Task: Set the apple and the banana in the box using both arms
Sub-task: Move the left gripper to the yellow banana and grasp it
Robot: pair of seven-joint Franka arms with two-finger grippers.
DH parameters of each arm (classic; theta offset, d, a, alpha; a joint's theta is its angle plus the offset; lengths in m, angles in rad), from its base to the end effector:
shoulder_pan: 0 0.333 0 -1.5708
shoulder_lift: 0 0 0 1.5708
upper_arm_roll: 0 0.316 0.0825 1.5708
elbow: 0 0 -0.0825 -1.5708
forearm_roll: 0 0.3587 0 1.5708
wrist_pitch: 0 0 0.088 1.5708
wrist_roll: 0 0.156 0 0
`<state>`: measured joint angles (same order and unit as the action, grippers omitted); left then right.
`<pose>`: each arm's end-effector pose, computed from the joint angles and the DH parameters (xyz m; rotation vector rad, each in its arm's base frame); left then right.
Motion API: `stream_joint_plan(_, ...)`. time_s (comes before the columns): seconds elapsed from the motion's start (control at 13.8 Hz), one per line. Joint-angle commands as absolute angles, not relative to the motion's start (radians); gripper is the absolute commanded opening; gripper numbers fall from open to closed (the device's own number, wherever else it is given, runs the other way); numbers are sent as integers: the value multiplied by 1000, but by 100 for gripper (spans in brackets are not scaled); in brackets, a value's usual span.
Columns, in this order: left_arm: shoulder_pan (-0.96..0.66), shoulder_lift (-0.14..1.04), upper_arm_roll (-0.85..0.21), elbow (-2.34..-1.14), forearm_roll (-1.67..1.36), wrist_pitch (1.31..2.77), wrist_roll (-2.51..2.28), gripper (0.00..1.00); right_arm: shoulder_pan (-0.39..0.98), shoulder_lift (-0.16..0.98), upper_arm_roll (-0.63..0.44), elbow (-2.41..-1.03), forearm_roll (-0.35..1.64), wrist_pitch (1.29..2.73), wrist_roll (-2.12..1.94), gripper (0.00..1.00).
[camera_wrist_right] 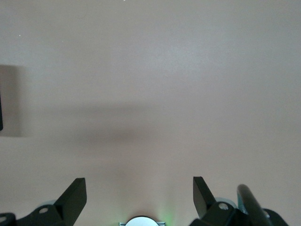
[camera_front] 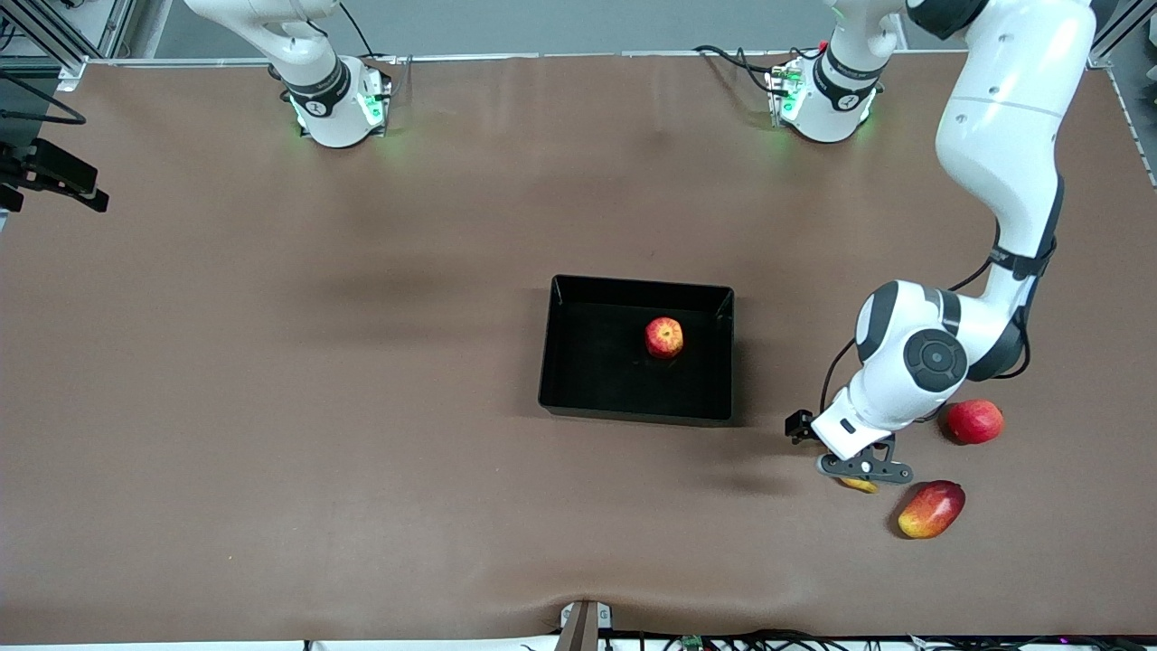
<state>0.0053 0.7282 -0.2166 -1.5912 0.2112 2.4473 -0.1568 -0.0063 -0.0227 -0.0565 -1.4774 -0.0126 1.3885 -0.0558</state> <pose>0.6895 -0.1226 0.1959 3.1049 -0.2225 0.2309 0.4984 -0.0338 0.6128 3.1326 -0.0138 -0.1046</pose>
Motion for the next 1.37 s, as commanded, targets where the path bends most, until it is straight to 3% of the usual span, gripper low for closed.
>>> stream_joint_plan(0.0, 35, 776, -212, -1565, 236, 2503, -146, 100, -29, -28, -49, -1477, -17, 1382, -63, 100)
stream_joint_plan(0.36, 41, 790, -175, -1571, 258, 2502, -166, 100, -34, -26, -49, -1477, -17, 1382, -66, 100)
stream_joint_plan(0.43, 40, 799, -172, -1571, 258, 2503, -166, 88, -34, -26, -49, -1477, -17, 1384, -66, 100)
stream_joint_plan(0.51, 41, 811, -172, -1569, 258, 2508, -164, 68, -34, -26, -49, -1477, -17, 1382, -66, 100)
stream_joint_plan(0.65, 40, 816, -172, -1571, 258, 2519, -166, 46, -32, -26, -49, -1477, -17, 1384, -66, 100)
stream_joint_plan(0.79, 40, 804, -172, -1580, 259, 2516, -164, 0, -34, -26, -49, -1477, -17, 1384, -67, 100)
stream_joint_plan(0.94, 41, 746, -175, -1604, 261, 2487, -155, 0, -34, -26, -49, -1477, -17, 1384, -69, 100)
stream_joint_plan(1.3, -8, 594, -238, -1598, 252, 2252, -201, 0, -34, -23, -49, -1477, -17, 1382, -69, 100)
